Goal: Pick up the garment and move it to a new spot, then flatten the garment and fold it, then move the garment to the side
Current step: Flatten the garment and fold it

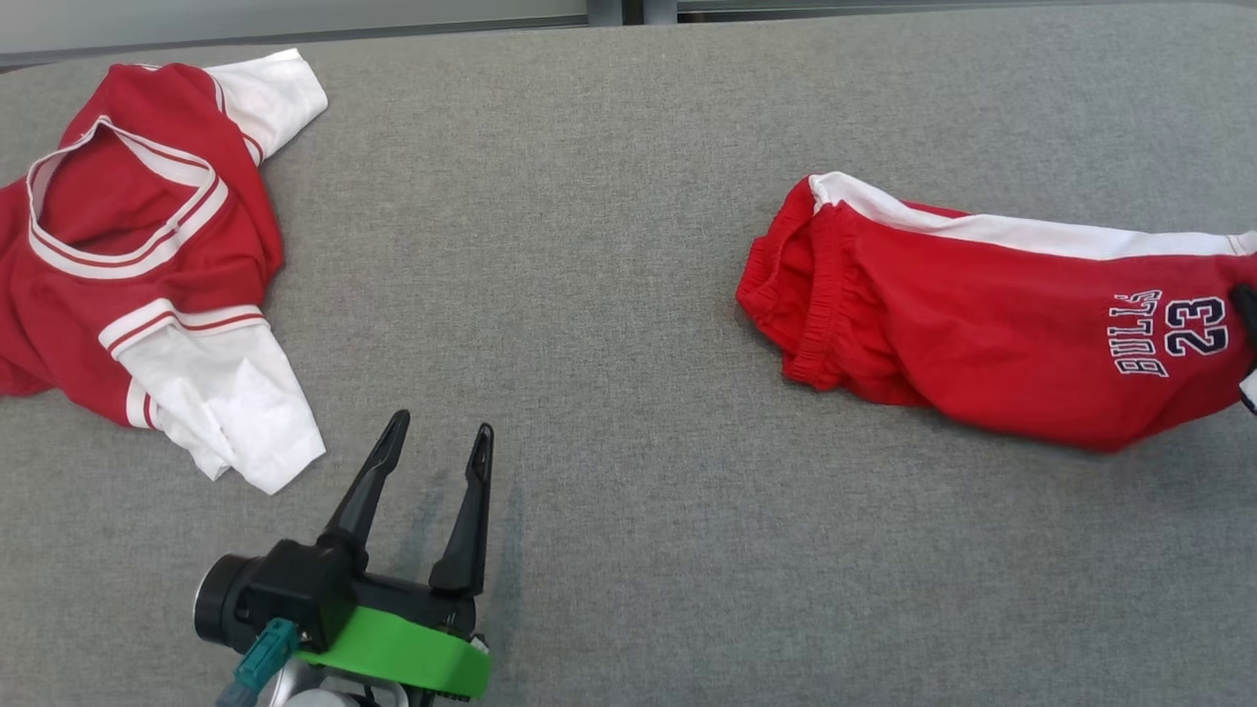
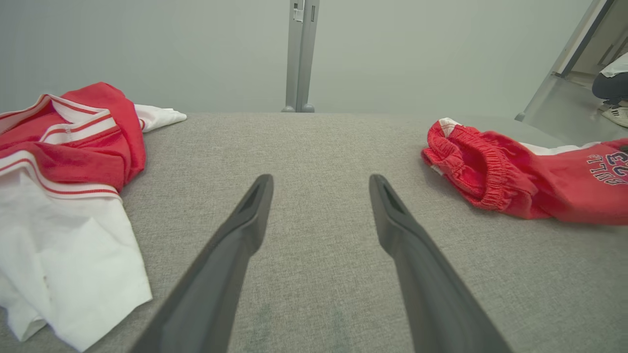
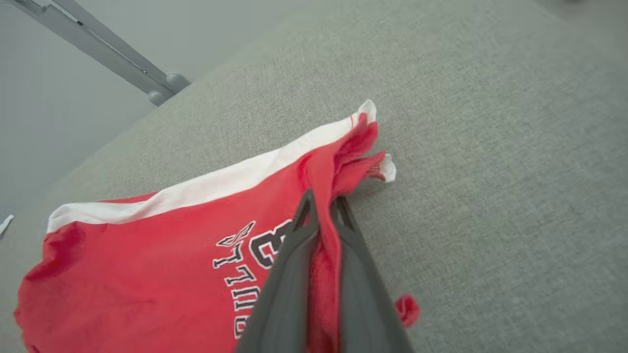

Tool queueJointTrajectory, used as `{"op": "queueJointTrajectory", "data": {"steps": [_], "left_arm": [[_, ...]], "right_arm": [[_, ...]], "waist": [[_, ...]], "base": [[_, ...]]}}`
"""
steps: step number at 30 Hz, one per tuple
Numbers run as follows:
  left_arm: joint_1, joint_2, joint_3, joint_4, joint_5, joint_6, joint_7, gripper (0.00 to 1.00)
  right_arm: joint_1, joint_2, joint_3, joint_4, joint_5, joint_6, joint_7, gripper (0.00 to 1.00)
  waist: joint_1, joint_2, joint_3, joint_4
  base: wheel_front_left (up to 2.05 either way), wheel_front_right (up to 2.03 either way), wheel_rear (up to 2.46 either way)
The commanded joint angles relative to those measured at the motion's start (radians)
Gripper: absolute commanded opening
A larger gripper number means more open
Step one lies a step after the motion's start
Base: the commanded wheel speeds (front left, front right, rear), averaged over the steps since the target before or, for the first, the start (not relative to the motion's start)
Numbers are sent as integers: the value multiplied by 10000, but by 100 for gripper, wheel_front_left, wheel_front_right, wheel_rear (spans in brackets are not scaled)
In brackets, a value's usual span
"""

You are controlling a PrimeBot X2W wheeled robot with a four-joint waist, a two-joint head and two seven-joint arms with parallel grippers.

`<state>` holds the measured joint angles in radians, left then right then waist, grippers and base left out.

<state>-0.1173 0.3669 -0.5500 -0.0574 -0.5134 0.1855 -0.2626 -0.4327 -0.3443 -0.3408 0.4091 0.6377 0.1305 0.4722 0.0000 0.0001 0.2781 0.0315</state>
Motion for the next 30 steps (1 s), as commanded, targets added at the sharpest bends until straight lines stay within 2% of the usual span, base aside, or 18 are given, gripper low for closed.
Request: {"op": "queueJointTrajectory", "data": {"steps": [1, 7, 10, 13, 19, 30], "left_arm": [[98, -43, 64, -35, 83, -45, -26, 100], [241, -251, 177, -47, 288, -109, -26, 100], [177, -310, 224, -9, 369, -201, -26, 100], [27, -369, 308, 48, 438, -289, -26, 100], [-107, -520, 441, 222, 538, -508, -26, 100], [39, -1013, 722, 640, 715, -897, -26, 100]], "right_arm": [[-74, -31, 177, -344, -124, 2, -83, 0], [-320, 222, 1934, -2668, 78, 2, 333, 0], [-439, 564, 3106, -3778, 179, 2, 779, 0], [-616, 894, 4007, -4326, 74, 0, 1088, 0], [-962, 1588, 5071, -3704, -853, 2, 1119, 0], [-1590, 2121, 5347, -2055, -2206, 2, 540, 0]], "waist": [[0, -1, 61, 53], [0, -1, 179, 114], [0, -1, 237, 175], [0, -1, 323, 249], [0, -1, 441, 410], [0, -1, 335, 592]], "base": [[0, 0, 0], [0, 0, 0], [0, 0, 0], [0, 0, 0], [0, 0, 0], [0, 0, 0]]}}
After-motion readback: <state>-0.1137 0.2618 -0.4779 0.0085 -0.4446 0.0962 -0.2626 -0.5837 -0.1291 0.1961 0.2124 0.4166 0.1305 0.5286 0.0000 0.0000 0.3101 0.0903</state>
